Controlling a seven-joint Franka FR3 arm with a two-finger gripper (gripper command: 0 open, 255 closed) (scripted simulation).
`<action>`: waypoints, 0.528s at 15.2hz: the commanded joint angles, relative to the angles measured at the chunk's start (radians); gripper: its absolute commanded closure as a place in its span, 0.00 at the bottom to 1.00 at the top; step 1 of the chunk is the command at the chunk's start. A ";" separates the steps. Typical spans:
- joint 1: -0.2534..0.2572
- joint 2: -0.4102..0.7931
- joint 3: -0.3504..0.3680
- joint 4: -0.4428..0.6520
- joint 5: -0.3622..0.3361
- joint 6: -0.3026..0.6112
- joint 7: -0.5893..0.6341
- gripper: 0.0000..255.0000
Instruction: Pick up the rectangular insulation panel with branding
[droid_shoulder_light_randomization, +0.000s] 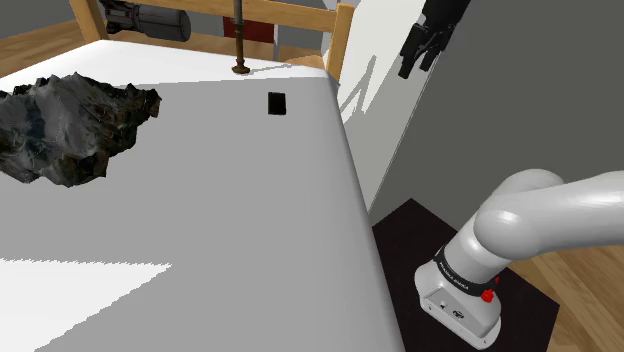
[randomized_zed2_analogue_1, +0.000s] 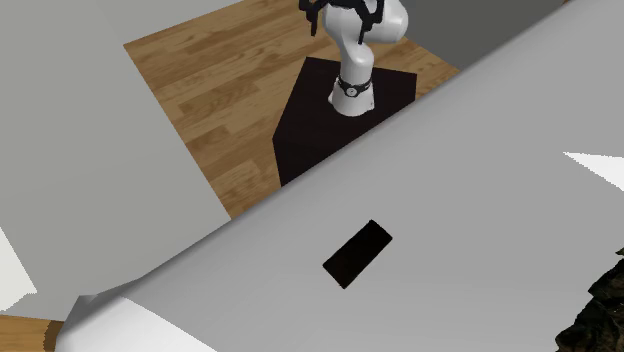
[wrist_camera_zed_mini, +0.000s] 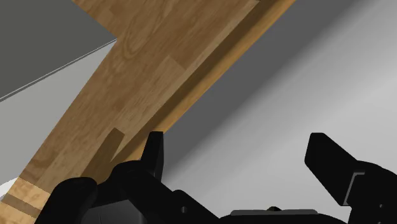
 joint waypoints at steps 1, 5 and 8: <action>0.000 0.000 0.000 0.000 0.000 0.000 0.000 0.00; -0.003 0.130 0.054 0.040 0.029 0.069 0.103 0.00; -0.006 0.236 0.091 0.085 0.042 0.115 0.179 0.00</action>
